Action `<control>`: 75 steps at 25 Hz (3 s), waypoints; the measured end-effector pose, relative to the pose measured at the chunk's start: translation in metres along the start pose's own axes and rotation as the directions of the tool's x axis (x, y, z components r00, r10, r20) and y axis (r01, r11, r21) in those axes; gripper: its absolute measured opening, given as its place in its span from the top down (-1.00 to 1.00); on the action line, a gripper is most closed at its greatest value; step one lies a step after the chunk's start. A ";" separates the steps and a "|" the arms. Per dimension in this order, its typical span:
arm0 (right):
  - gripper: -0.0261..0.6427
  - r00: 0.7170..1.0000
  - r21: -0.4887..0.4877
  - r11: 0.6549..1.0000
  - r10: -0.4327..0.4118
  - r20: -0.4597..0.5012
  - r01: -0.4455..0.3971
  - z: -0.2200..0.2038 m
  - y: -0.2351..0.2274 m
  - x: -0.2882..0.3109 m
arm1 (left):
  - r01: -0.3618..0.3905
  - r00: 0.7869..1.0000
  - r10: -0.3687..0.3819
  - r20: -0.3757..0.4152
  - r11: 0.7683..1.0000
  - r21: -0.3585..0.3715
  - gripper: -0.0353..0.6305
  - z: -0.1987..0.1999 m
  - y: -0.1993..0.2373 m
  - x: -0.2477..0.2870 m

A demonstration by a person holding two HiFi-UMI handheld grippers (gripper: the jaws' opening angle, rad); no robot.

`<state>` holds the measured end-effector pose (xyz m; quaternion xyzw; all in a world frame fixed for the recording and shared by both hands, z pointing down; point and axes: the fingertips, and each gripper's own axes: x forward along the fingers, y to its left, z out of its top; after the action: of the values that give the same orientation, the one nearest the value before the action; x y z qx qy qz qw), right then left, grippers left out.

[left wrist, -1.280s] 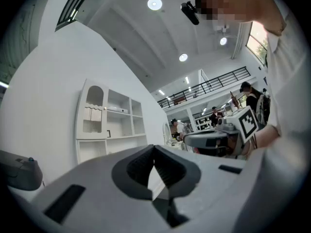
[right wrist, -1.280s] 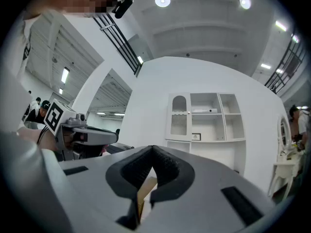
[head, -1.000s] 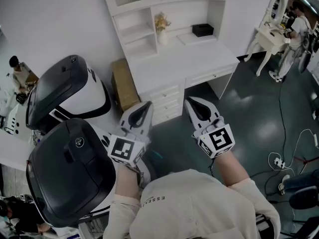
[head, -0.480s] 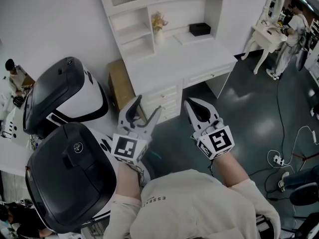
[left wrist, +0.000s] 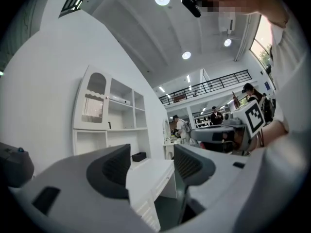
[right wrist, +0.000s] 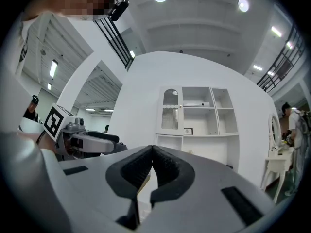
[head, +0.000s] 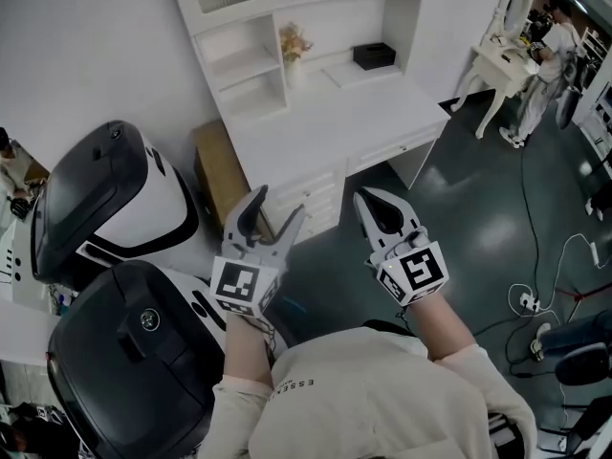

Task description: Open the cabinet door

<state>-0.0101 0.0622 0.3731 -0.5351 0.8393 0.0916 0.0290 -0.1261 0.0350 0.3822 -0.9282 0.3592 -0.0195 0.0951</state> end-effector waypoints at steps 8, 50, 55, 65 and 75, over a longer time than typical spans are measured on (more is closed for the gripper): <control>0.88 0.997 0.075 0.994 0.082 0.016 -0.083 -0.025 -0.034 0.062 | -0.086 0.996 0.087 -0.037 0.996 0.004 0.11 -0.017 0.037 0.028; 0.88 0.929 -0.027 0.934 0.357 0.095 -0.356 -0.018 -0.319 0.403 | -0.362 0.931 0.365 0.020 0.913 0.188 0.12 0.105 0.314 0.415; 0.88 0.925 -0.054 0.932 0.362 0.114 -0.358 -0.008 -0.316 0.427 | -0.380 0.924 0.379 0.058 0.888 0.258 0.12 0.160 0.357 0.437; 0.88 0.927 -0.071 0.939 0.343 0.153 -0.336 0.011 -0.320 0.473 | -0.425 0.902 0.424 0.083 0.839 0.341 0.18 0.230 0.422 0.475; 0.88 0.935 -0.082 0.945 0.326 0.140 -0.317 0.013 -0.330 0.495 | -0.502 0.856 0.503 0.119 0.755 0.423 0.18 0.290 0.464 0.501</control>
<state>0.0764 -0.5128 0.2471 -0.3827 0.9079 0.1598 0.0617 -0.0318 -0.5894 -0.0068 -0.7516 0.5810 -0.0746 0.3031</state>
